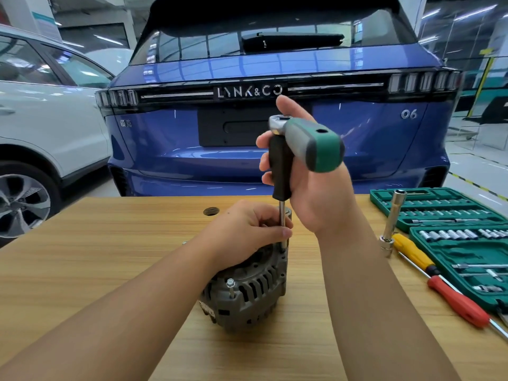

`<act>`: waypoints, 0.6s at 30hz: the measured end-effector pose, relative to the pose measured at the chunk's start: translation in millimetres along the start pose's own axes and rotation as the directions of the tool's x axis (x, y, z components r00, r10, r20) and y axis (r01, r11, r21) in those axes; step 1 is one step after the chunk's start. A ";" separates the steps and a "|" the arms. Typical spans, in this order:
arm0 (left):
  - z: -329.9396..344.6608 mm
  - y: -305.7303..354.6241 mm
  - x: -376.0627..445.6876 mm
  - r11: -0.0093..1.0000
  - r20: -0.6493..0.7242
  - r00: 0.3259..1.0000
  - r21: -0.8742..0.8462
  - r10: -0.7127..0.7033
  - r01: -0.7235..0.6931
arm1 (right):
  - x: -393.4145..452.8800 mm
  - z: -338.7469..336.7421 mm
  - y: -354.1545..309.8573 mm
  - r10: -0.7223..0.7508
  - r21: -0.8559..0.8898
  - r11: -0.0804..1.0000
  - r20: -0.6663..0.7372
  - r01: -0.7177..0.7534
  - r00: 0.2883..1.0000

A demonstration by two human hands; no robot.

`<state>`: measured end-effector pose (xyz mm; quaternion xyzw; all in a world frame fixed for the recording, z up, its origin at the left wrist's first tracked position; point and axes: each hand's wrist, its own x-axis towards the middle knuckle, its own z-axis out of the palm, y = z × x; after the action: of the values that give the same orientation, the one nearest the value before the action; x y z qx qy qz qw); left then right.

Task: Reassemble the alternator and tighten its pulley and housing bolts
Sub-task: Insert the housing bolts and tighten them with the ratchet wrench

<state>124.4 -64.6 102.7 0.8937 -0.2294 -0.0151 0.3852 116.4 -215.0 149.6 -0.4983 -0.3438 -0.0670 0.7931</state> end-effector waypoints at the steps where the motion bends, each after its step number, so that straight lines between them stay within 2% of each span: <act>1: -0.1 0.1 0.3 1.000 -0.003 1.000 0.001 0.003 -0.003 | -0.1 0.3 0.0 0.016 -0.013 1.000 -0.023 -0.017 1.000; 4: -0.5 1.7 0.8 1.000 0.022 1.000 0.018 -0.008 0.008 | -0.6 3.5 -3.5 0.007 -0.040 0.999 -0.155 -0.013 0.988; 6: -0.8 2.5 0.8 1.000 0.049 0.999 0.017 -0.019 0.018 | -1.0 8.2 -6.5 -0.110 -0.223 0.974 -0.283 0.046 0.953; 8: -1.2 3.0 1.0 1.000 0.051 0.998 0.000 -0.022 0.022 | -0.9 13.4 -7.4 -0.279 -0.453 0.887 -0.367 0.091 0.887; 9: -1.4 2.9 0.6 1.000 0.052 0.998 -0.004 -0.025 0.025 | -1.2 15.6 -8.4 -0.304 -0.469 0.878 -0.390 0.096 0.869; 10: -1.3 2.9 0.3 1.000 0.056 0.998 -0.005 -0.027 0.027 | -2.0 17.4 -10.5 -0.269 -0.403 0.910 -0.398 0.096 0.877; 12: -1.0 3.2 -0.3 1.000 0.062 0.998 -0.007 -0.026 0.027 | -2.6 17.5 -15.9 -0.096 -0.160 0.986 -0.349 0.041 0.932; 14: -1.0 2.7 -0.3 1.000 0.057 0.998 -0.005 -0.023 0.023 | -1.6 16.1 -19.8 0.053 0.012 0.999 -0.264 -0.052 0.963; 18: -0.5 1.2 0.0 1.000 0.021 0.999 -0.004 -0.024 0.024 | -0.6 14.2 -17.0 0.144 0.218 0.971 -0.206 -0.098 0.968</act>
<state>124.0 -64.9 103.9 0.8953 -0.2229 -0.0297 0.3845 101.5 -211.7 165.7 -0.4232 -0.2275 -0.0369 0.8762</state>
